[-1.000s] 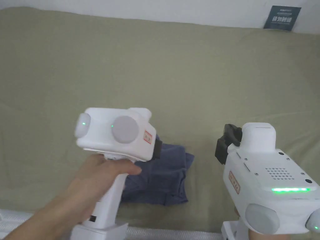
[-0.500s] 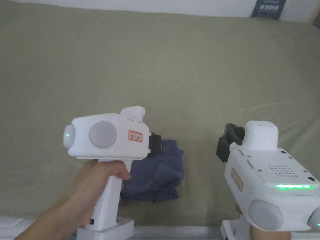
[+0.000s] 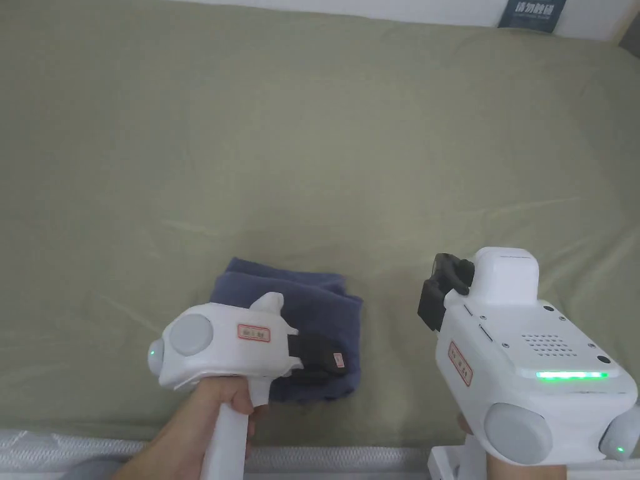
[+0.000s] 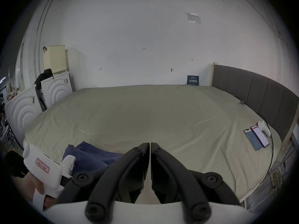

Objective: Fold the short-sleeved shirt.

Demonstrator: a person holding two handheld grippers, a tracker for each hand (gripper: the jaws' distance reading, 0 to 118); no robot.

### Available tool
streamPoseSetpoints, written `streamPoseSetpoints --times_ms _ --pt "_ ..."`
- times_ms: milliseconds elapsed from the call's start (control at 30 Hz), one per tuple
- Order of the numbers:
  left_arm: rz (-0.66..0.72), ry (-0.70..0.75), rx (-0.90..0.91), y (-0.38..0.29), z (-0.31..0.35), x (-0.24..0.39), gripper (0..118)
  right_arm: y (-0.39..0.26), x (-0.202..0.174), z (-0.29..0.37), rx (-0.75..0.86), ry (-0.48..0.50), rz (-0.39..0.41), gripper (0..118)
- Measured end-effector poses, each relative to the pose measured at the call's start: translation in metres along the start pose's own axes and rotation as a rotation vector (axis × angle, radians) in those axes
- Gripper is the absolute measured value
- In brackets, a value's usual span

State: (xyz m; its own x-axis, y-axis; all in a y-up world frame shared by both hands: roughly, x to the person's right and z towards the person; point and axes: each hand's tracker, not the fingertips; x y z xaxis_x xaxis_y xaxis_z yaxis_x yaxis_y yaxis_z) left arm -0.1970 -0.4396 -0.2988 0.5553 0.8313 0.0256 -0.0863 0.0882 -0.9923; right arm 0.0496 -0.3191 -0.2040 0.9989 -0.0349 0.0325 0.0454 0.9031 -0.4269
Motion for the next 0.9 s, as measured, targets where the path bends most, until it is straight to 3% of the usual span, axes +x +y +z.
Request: streamPoseSetpoints --times_ms 100,167,233,333,367,433,500,600,700,767,800,833,867,900 --pt "-0.049 0.045 -0.011 0.006 0.015 0.018 0 0.000 0.000 -0.001 -0.007 0.020 0.002 8" --pt "-0.127 0.050 0.023 0.008 0.038 0.033 0 0.003 -0.001 -0.003 -0.016 0.105 -0.037 8" --pt "-0.156 0.038 0.067 0.009 0.072 0.041 0 0.007 0.003 -0.011 -0.090 0.288 -0.159 8" --pt "-0.207 0.087 0.193 0.005 0.123 0.046 0 0.004 0.006 -0.045 -0.316 0.671 -0.394 8" --pt "-0.220 0.126 0.216 0.005 0.142 0.042 0 -0.002 0.004 -0.058 -0.386 0.792 -0.441 8" --pt "-0.236 0.198 0.231 0.004 0.163 0.035 0 -0.018 -0.006 -0.086 -0.498 0.929 -0.503 8" --pt "-0.248 0.274 0.232 0.003 0.177 0.025 0 -0.036 -0.014 -0.114 -0.589 0.975 -0.549 8" --pt "-0.235 0.315 0.201 0.006 0.182 0.008 1 -0.065 -0.013 -0.156 -0.720 0.986 -0.716 8" --pt "-0.199 0.274 0.173 0.012 0.184 -0.010 1 -0.098 -0.005 -0.190 -0.846 1.022 -0.860 8" --pt "-0.171 0.174 0.142 0.020 0.183 -0.021 4 -0.107 0.001 -0.197 -0.859 1.086 -0.989 7" --pt "-0.160 0.140 0.126 0.024 0.181 -0.025 18 -0.104 0.003 -0.197 -0.856 1.100 -1.008 7" --pt "-0.153 0.088 0.102 0.028 0.177 -0.029 45 -0.102 0.002 -0.197 -0.868 1.077 -0.977 7" --pt "-0.131 0.040 0.070 0.033 0.168 -0.033 94 -0.092 -0.010 -0.177 -0.878 1.074 -0.940 7" --pt "-0.114 0.019 0.050 0.038 0.161 -0.036 118 -0.090 -0.011 -0.176 -0.882 1.078 -0.915 7"
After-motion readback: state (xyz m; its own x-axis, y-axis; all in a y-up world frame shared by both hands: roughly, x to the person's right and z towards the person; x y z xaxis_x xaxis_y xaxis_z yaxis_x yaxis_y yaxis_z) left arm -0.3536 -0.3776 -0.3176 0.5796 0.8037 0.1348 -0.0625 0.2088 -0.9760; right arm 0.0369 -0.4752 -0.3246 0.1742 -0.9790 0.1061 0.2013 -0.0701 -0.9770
